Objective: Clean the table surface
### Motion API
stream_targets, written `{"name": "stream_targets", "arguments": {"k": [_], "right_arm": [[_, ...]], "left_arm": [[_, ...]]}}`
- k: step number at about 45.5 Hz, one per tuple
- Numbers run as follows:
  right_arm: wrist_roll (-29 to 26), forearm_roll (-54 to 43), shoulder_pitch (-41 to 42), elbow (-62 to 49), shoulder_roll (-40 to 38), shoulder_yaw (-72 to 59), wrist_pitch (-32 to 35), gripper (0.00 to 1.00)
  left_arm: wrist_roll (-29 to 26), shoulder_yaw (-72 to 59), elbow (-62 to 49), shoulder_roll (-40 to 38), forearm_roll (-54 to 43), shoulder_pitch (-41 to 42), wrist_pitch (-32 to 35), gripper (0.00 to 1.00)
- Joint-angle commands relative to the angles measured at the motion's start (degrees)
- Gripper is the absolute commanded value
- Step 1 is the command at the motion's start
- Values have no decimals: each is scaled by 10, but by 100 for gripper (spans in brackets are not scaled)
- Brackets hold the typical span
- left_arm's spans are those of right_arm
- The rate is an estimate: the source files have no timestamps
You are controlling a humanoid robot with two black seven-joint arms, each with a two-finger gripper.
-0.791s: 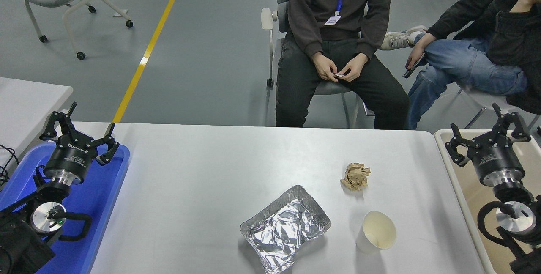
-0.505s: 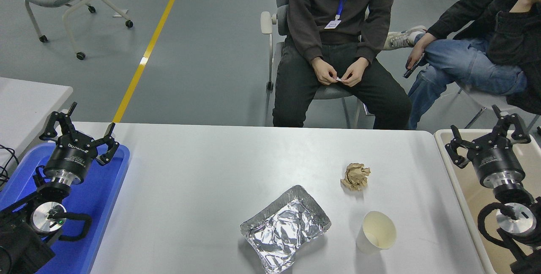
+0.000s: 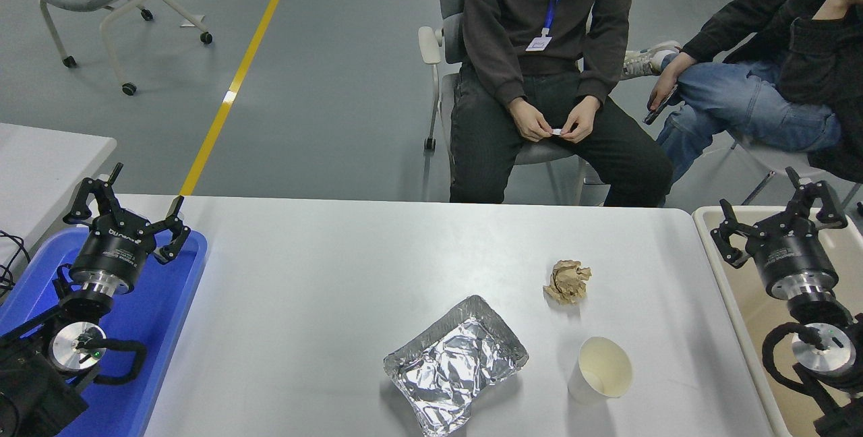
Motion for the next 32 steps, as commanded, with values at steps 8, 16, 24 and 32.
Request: {"name": "stream_targets", "arguments": {"k": [8,16,24,32], "right_arm": [[-1,4,4,1,0,1,0,100],[0,4,0,0,-1,0,0,100],[0,4,-6,-1,1,-1,2,100],[0,4,-9,-3,0,-2,17,100]], "left_arm": [[1,0,0,0,0,0,0,100],[1,0,0,0,0,0,0,100],[0,0,0,0,0,0,0,100],[1,0,0,0,0,0,0,100]]}}
